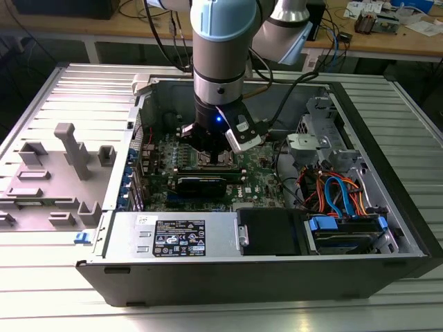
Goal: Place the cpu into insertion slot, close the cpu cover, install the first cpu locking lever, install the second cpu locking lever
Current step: 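Install the second cpu locking lever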
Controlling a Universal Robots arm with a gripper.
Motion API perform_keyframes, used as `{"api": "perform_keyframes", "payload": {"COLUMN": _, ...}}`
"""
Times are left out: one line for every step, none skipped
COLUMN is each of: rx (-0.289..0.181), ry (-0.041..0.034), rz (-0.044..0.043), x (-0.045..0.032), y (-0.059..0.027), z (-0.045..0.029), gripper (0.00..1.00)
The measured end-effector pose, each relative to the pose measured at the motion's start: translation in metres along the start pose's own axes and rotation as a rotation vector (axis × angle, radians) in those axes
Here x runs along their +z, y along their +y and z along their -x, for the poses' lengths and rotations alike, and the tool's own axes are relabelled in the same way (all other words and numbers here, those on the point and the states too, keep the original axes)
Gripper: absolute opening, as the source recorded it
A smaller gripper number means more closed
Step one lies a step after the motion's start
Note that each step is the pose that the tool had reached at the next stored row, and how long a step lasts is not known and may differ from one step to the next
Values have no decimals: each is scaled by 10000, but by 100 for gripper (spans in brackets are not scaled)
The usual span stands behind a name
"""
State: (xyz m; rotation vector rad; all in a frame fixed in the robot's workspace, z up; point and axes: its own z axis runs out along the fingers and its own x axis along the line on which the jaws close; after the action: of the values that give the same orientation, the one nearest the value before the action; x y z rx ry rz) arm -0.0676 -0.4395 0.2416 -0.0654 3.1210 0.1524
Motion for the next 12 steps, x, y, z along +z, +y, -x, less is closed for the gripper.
{"api": "perform_keyframes", "payload": {"rx": 0, "ry": 0, "rz": 4, "x": 0, "y": 0, "z": 0, "gripper": 11}}
{"api": "perform_keyframes", "payload": {"rx": 0, "ry": 0, "rz": 9, "x": 0, "y": 0, "z": 0, "gripper": 11}}
{"api": "perform_keyframes", "payload": {"rx": 1, "ry": -1, "rz": 11, "x": 0, "y": 0, "z": 0, "gripper": 11}}
{"api": "perform_keyframes", "payload": {"rx": 1, "ry": -1, "rz": 18, "x": 0, "y": 0, "z": 0, "gripper": 11}}
{"api": "perform_keyframes", "payload": {"rx": 1, "ry": -2, "rz": 27, "x": 0, "y": 0, "z": 0, "gripper": 11}}
{"api": "perform_keyframes", "payload": {"rx": 1, "ry": -1, "rz": 31, "x": 0, "y": 0, "z": 0, "gripper": 11}}
{"api": "perform_keyframes", "payload": {"rx": 1, "ry": -2, "rz": 34, "x": 0, "y": 0, "z": 0, "gripper": 11}}
{"api": "perform_keyframes", "payload": {"rx": 1, "ry": -2, "rz": 36, "x": 0, "y": 0, "z": 0, "gripper": 11}}
{"api": "perform_keyframes", "payload": {"rx": 1, "ry": -1, "rz": 39, "x": 0, "y": 0, "z": 0, "gripper": 11}}
{"api": "perform_keyframes", "payload": {"rx": 1, "ry": -2, "rz": 41, "x": 0, "y": 0, "z": 0, "gripper": 11}}
{"api": "perform_keyframes", "payload": {"rx": 1, "ry": -2, "rz": 45, "x": 0, "y": 0, "z": 0, "gripper": 11}}
{"api": "perform_keyframes", "payload": {"rx": 1, "ry": -2, "rz": 47, "x": 0, "y": 0, "z": 0, "gripper": 11}}
